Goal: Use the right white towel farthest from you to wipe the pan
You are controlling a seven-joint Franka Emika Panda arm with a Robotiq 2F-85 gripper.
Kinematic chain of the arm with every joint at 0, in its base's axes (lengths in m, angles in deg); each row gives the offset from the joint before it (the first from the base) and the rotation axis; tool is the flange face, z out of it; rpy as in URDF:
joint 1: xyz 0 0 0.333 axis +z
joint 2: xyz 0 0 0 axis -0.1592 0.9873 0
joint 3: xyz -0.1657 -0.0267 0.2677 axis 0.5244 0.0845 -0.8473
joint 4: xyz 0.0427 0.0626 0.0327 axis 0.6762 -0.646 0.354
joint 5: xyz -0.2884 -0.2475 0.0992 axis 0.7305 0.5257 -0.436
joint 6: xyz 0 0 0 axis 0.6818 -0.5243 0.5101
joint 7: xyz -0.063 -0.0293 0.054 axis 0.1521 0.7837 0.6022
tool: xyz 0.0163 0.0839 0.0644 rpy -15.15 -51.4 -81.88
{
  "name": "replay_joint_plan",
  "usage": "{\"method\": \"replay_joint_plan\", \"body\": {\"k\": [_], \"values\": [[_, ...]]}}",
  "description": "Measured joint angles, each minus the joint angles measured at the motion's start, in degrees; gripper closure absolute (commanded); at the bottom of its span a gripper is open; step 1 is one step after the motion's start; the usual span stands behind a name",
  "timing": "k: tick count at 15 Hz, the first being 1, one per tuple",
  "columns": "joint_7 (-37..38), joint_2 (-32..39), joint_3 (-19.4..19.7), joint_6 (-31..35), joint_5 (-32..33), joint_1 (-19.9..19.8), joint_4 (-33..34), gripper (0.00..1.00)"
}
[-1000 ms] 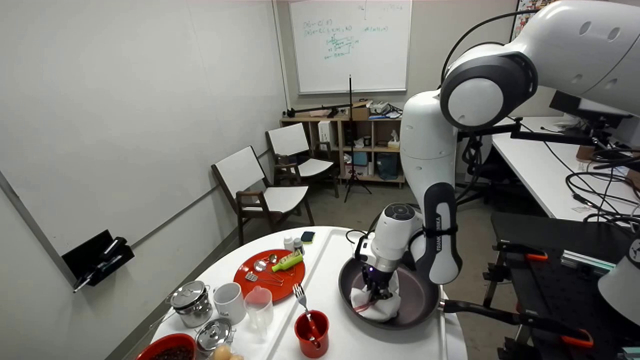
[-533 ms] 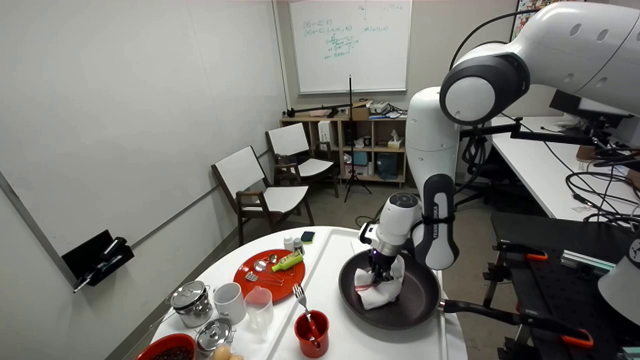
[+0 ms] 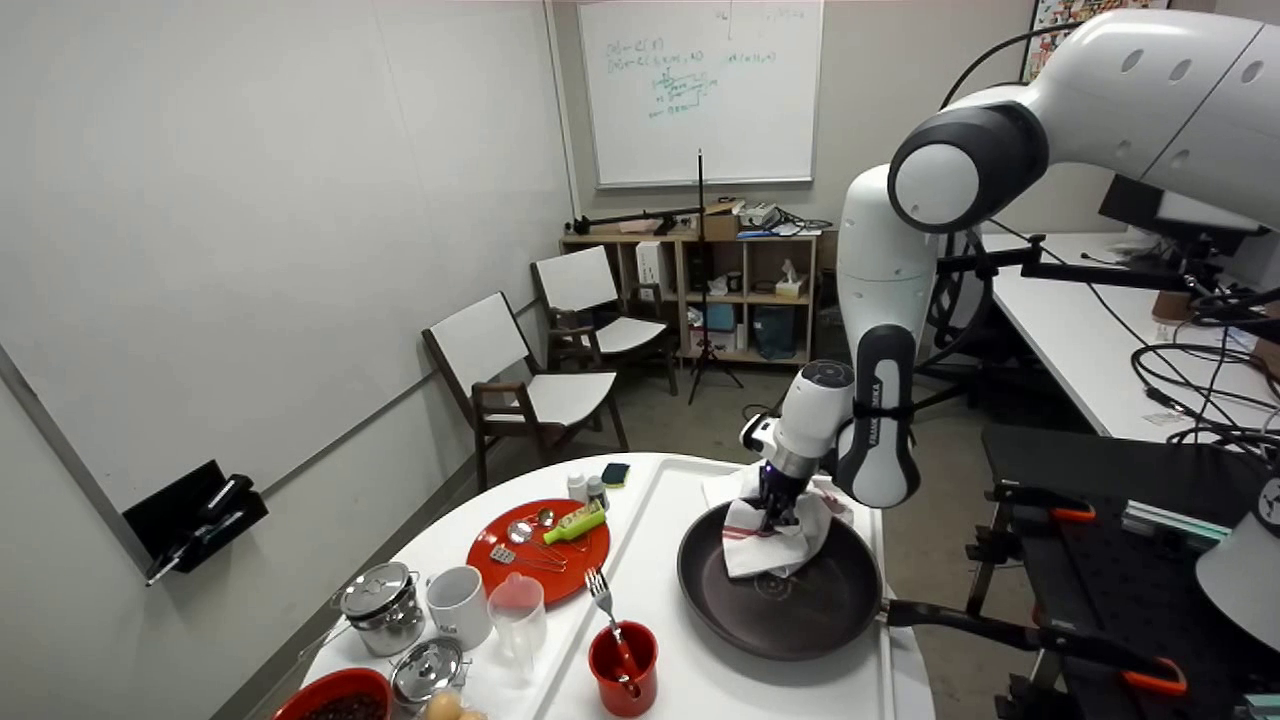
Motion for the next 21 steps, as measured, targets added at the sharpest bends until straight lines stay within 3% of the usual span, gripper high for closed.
{"method": "replay_joint_plan", "body": {"k": [7, 13, 21], "values": [[0.0, -1.1, -4.4, 0.0, 0.1, 3.7, 0.5, 0.98], [0.0, -1.1, -4.9, -0.1, 0.3, 9.1, -0.3, 0.98], [-0.9, -0.2, -4.5, 0.5, 3.9, 9.1, -3.9, 0.98]]}}
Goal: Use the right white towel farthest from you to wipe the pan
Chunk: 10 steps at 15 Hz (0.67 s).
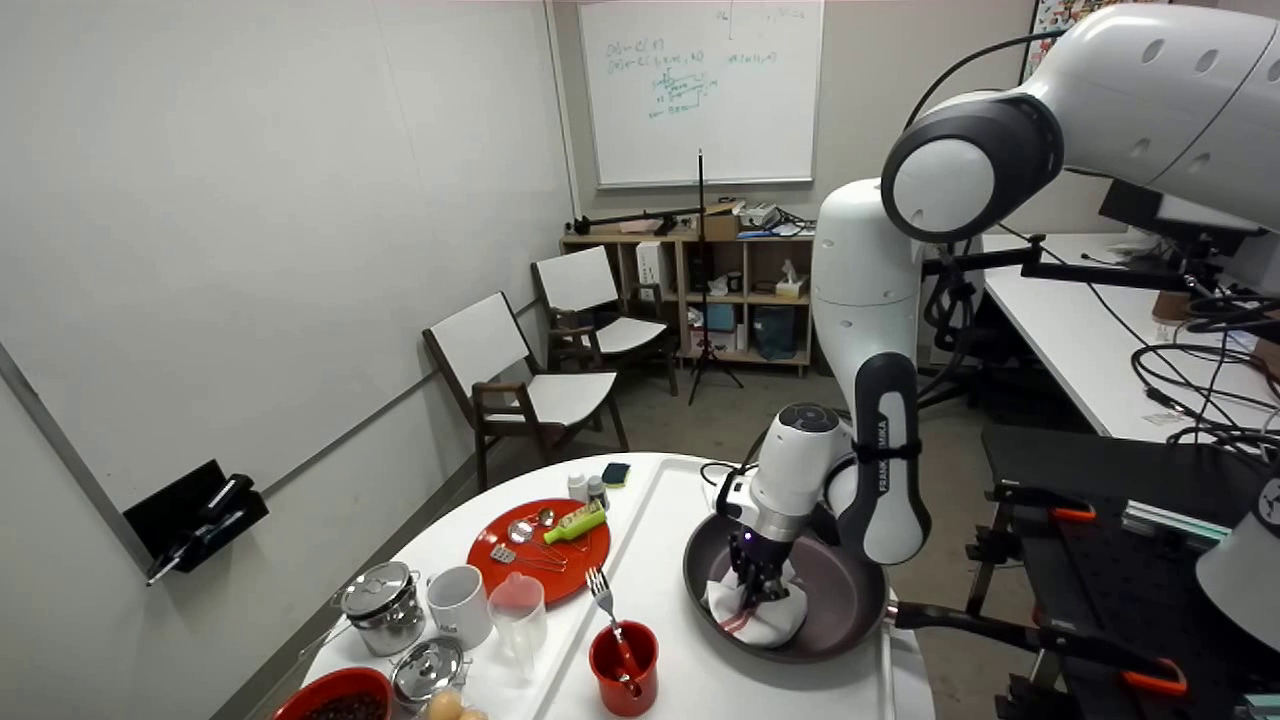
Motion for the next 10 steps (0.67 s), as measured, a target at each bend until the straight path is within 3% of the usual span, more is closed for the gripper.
{"method": "replay_joint_plan", "body": {"k": [10], "values": [[0.0, -1.7, 4.3, 0.6, 1.1, -1.2, -5.2, 0.98]]}}
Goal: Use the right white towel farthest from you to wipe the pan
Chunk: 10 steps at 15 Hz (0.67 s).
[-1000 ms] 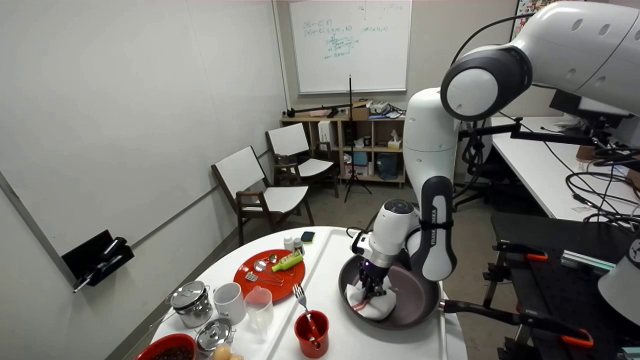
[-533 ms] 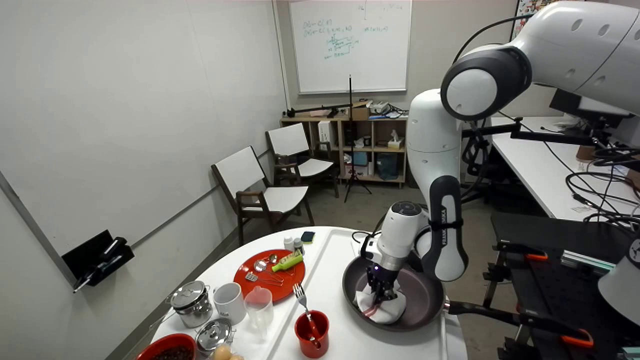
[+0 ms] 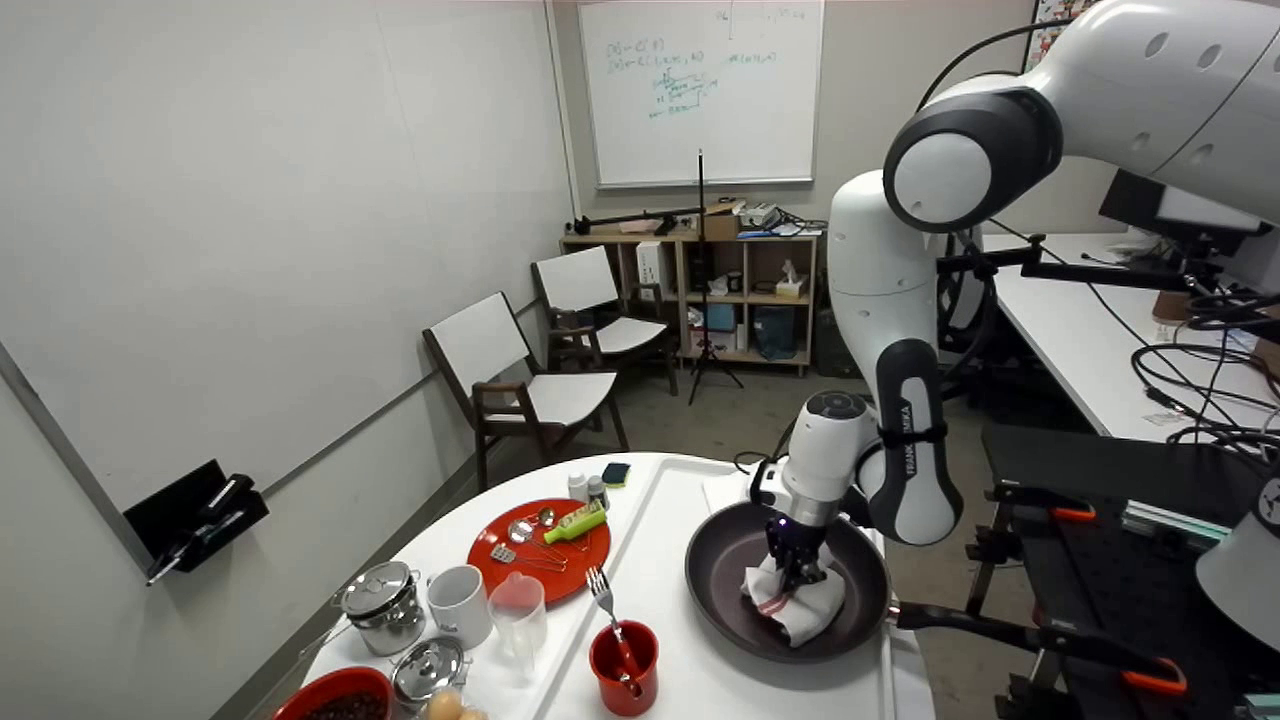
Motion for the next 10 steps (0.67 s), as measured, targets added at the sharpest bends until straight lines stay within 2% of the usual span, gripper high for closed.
{"method": "replay_joint_plan", "body": {"k": [6, 10], "values": [[0.0, -0.5, 2.9, 0.0, 0.0, -1.4, -2.5, 0.98], [0.0, -0.5, 3.5, 0.0, -0.1, -1.4, -2.7, 0.98]]}}
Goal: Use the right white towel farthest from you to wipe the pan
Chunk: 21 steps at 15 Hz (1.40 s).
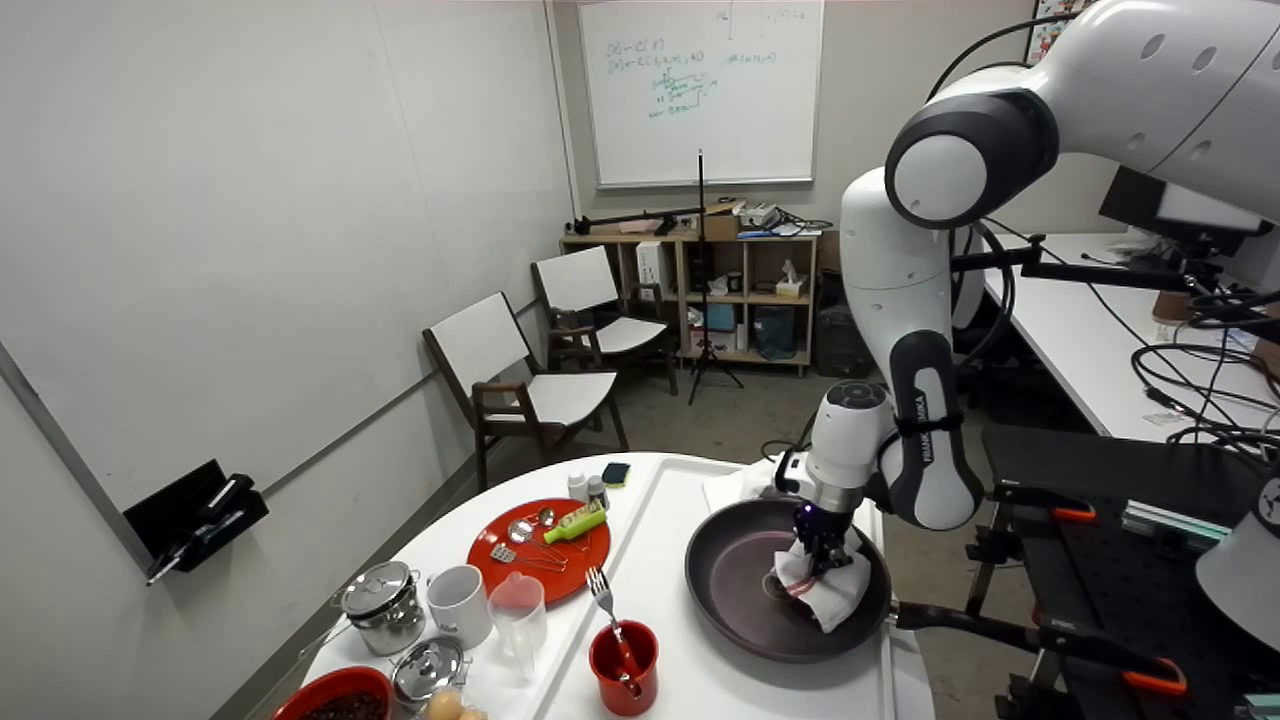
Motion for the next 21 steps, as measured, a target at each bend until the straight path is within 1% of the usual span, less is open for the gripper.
{"method": "replay_joint_plan", "body": {"k": [9, 16, 21], "values": [[0.1, -0.1, 0.1, -0.5, -0.9, 1.0, 0.8, 0.98], [0.2, 0.0, -0.2, -0.8, -3.0, 3.2, 3.5, 0.98], [0.4, 0.6, -0.6, -0.9, -3.8, 3.8, 5.6, 0.98]]}}
